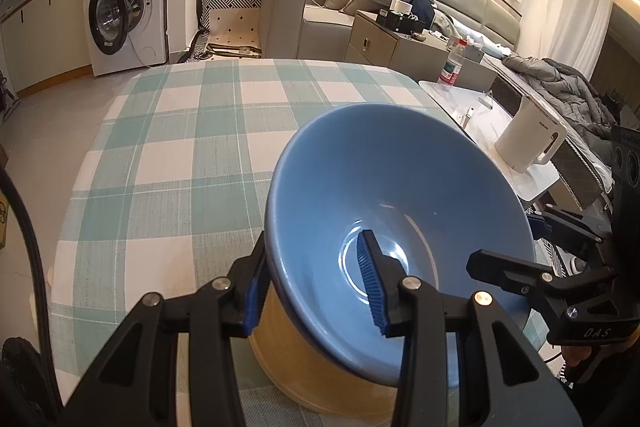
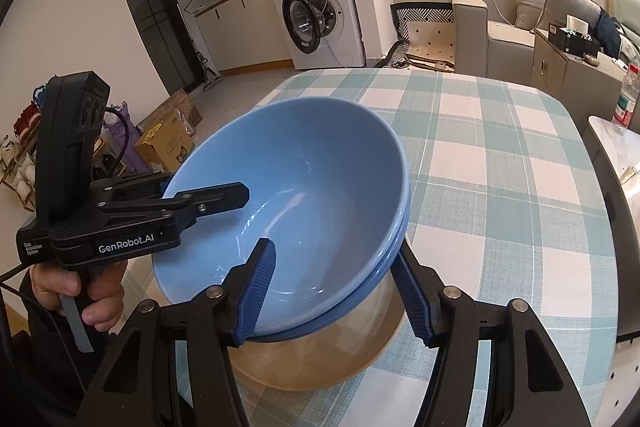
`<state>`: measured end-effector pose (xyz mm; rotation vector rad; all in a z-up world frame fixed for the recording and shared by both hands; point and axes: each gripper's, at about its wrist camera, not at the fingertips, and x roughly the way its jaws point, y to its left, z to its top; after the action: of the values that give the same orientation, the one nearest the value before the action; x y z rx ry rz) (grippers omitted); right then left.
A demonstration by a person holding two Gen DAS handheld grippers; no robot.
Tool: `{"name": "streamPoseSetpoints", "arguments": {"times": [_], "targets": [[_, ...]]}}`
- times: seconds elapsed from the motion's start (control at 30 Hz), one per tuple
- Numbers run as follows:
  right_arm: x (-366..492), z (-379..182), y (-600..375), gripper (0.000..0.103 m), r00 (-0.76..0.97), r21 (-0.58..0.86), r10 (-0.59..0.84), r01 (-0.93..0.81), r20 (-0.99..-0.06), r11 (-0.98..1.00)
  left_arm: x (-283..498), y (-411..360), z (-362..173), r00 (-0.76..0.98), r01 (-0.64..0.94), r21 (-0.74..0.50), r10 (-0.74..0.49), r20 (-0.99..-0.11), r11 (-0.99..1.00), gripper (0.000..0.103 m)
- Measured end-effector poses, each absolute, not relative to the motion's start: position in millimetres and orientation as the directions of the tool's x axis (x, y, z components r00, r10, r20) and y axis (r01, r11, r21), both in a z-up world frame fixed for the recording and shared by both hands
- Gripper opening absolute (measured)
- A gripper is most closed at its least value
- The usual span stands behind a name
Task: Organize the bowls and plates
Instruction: 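Lift the stacked blue bowls with both grippers over the cream plates, then lower the bowl stack onto the cream plates and open both grippers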
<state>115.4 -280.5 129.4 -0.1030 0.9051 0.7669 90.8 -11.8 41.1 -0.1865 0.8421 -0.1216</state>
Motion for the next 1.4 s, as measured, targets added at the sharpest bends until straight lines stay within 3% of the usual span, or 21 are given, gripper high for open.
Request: {"name": "streamPoseSetpoints", "arguments": {"times": [1.03,1.27,1.4], "targets": [[121.6,123.4,-264.2,0.062,0.391,0.171,0.535,-0.666,-0.749,0.726,98.7,-5.9,27.7,0.657,0.002,-0.187,-0.142,-0.741,0.982,0.04],[119.8,123.2,-267.4,0.064,0.392,0.174,0.539,-0.667,-0.745,0.725,97.3,-8.0,28.9,0.661,0.014,-0.182,-0.146,-0.736,0.983,0.053],[116.1,126.9,-270.7,0.081,0.412,0.159,0.544,-0.673,-0.731,0.723,94.3,-9.6,31.6,0.673,0.015,-0.158,-0.127,-0.729,0.987,0.064]]}}
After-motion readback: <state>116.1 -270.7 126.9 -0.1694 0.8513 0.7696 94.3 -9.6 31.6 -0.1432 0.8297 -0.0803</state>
